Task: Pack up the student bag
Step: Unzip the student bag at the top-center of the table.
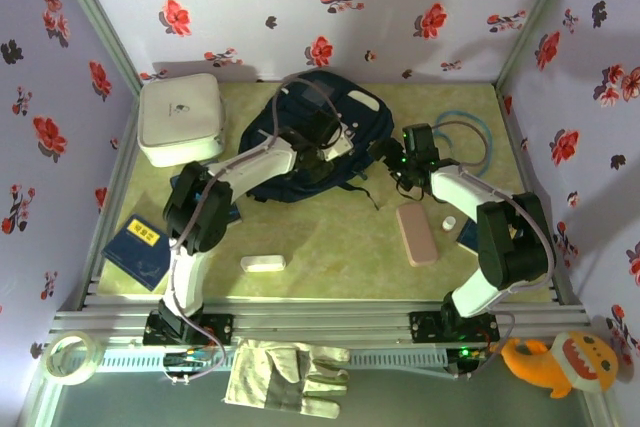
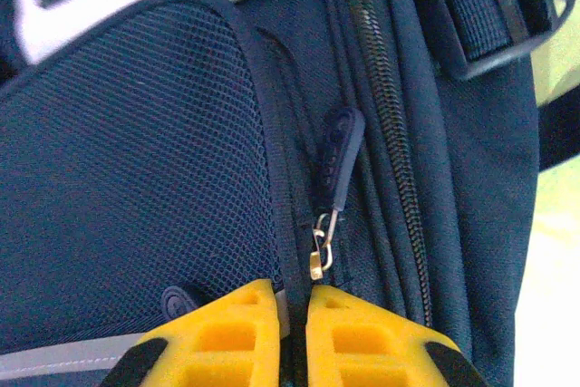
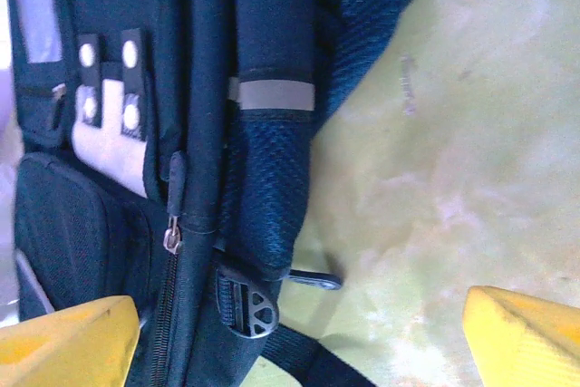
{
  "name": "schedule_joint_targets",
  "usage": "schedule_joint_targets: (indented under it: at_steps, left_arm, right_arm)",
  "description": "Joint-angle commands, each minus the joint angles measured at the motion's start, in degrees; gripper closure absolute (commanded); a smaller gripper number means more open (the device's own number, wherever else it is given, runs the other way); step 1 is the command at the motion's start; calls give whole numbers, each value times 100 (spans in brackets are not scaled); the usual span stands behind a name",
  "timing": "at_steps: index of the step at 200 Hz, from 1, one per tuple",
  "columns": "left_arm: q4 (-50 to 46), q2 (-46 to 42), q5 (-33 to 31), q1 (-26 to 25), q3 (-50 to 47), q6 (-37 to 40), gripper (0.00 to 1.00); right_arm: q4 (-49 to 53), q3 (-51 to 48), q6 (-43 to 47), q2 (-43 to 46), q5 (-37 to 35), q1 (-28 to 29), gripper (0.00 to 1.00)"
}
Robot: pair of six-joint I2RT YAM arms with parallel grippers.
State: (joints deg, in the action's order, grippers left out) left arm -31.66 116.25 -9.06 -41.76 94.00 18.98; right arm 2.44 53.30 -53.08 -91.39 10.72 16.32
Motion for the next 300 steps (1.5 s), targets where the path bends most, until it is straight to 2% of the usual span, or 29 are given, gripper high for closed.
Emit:
schedule_joint_targets:
  at_steps: [1, 69, 92, 106, 148, 201, 211, 230, 245, 272, 300]
  left_arm:
    - [422, -755, -172, 115, -93, -138, 100]
    - [778, -1579, 64, 215, -317, -481, 100]
    - [916, -1716, 344, 318, -419, -672, 100]
    - [978, -1766, 373, 368, -498, -724, 100]
    - [988, -1862, 430, 487, -644, -793, 100]
    - [1086, -2139, 567, 593, -820, -1060, 100]
    - [1020, -2193, 558, 612, -802, -1241, 90]
    - [541, -2274, 236, 643, -480, -1967, 59]
    - [242, -2484, 203, 613, -467, -2568, 47]
    - [260, -3141, 285, 379, -1138, -3242, 39]
    - [645, -3643, 1254, 193, -1878, -3927, 39]
  right_arm:
    - [-394, 74, -127, 2, 508, -49, 8]
    - [-1030, 324, -1097, -392, 1358, -39, 11]
    - [-1472, 413, -1413, -537, 1591, -18, 16]
    - [-1630, 462, -1509, -585, 1647, -11, 26]
    - [-1740, 527, -1588, -549, 1716, 10, 68]
    - [-2006, 559, -1643, -328, 1663, 104, 98]
    - [-2045, 558, -1663, -232, 1582, 143, 100]
    - [-2054, 556, -1711, -13, 1327, 235, 100]
    - [-2002, 626, -1745, 134, 1078, 332, 100]
    - [-1453, 929, -1739, 231, 642, 503, 100]
    - [-1140, 1135, -1790, 244, 385, 599, 100]
